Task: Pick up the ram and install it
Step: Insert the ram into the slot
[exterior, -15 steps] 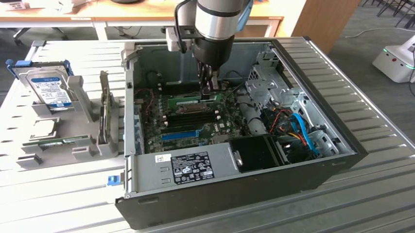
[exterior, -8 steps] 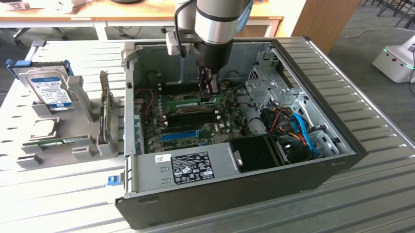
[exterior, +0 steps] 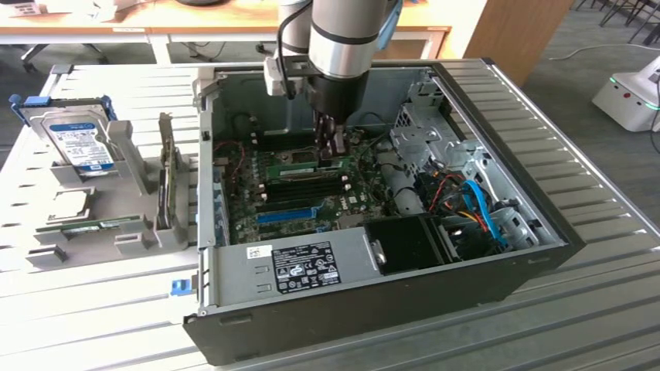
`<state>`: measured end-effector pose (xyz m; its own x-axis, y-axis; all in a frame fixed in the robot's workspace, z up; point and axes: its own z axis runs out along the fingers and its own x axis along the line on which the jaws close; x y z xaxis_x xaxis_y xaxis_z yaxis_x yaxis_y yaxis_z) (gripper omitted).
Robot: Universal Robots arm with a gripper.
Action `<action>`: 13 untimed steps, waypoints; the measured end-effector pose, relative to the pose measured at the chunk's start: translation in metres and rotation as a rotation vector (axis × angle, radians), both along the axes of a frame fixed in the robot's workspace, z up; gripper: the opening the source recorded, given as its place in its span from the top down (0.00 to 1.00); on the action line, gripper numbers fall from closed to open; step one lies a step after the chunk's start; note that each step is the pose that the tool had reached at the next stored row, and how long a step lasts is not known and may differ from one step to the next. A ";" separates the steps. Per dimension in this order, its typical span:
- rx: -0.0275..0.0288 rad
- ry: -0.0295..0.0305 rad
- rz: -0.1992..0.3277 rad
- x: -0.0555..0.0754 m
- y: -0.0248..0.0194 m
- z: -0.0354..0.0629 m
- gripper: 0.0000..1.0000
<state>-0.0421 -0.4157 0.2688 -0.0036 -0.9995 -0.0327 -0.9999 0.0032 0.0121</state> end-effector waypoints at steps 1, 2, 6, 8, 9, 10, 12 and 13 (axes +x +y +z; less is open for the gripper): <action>0.0000 0.0000 0.000 0.000 0.0000 -0.0011 0.88; 0.0000 -0.0001 0.000 0.000 0.0000 -0.0022 0.88; 0.0000 0.0000 0.000 0.000 0.0000 -0.0061 0.88; 0.0000 0.0000 0.000 0.000 0.0000 -0.0079 0.88; 0.0000 0.0000 0.000 0.000 0.0000 -0.0088 0.88; -0.0001 0.0000 0.000 0.000 0.0000 -0.0096 0.88; 0.0000 0.0000 0.000 0.000 0.0000 -0.0115 0.88; -0.0001 0.0000 0.000 0.000 0.0000 -0.0125 0.88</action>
<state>-0.0421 -0.4157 0.2563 -0.0035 -0.9995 -0.0327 -0.9999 0.0031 0.0121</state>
